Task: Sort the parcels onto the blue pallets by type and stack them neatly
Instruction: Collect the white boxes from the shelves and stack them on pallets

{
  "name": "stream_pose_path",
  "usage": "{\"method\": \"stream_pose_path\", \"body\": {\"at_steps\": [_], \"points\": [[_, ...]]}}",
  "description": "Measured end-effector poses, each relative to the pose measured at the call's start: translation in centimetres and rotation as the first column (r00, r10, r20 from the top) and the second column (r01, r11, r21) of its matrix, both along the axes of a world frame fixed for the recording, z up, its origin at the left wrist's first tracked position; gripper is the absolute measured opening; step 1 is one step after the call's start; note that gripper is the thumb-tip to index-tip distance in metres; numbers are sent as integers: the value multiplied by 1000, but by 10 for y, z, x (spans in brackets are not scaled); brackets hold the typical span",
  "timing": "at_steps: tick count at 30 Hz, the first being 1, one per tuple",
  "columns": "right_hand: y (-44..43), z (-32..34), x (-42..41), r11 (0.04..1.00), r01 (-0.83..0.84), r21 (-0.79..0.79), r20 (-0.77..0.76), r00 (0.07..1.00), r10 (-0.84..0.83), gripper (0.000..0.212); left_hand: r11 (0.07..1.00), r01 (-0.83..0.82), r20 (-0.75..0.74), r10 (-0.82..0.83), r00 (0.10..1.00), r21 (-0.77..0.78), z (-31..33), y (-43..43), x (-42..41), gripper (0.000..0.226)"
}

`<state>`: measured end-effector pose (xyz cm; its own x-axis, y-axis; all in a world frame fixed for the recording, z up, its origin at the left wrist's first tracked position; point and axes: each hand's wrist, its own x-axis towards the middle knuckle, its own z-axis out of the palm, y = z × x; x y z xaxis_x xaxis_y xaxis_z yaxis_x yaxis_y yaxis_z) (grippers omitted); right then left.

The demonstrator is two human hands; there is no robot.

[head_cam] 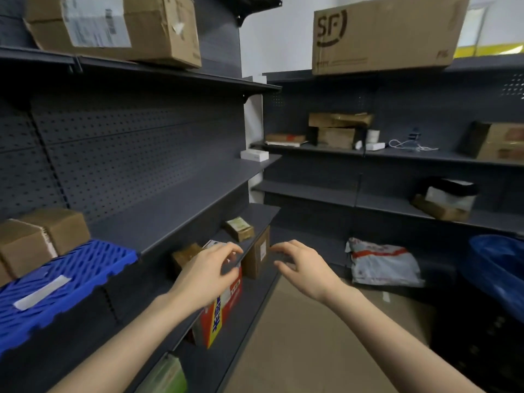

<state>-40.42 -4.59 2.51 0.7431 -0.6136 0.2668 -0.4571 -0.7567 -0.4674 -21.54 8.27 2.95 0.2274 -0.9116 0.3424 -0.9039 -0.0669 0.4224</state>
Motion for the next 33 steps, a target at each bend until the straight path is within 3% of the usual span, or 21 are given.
{"method": "stream_pose_path", "body": {"at_steps": [12,21,33], "points": [[-240,46,87,998,-38,-57,16,999,39,37,998,-49,1,49,999,-47,37,-249,125,29],[-447,52,115,988,-146,-47,127,980,151,35,991,-101,31,104,994,-82,42,-452,154,30],[-699,53,193,963,-256,-85,59,963,261,38,956,-282,52,287,957,-80,50,-672,193,31]]}}
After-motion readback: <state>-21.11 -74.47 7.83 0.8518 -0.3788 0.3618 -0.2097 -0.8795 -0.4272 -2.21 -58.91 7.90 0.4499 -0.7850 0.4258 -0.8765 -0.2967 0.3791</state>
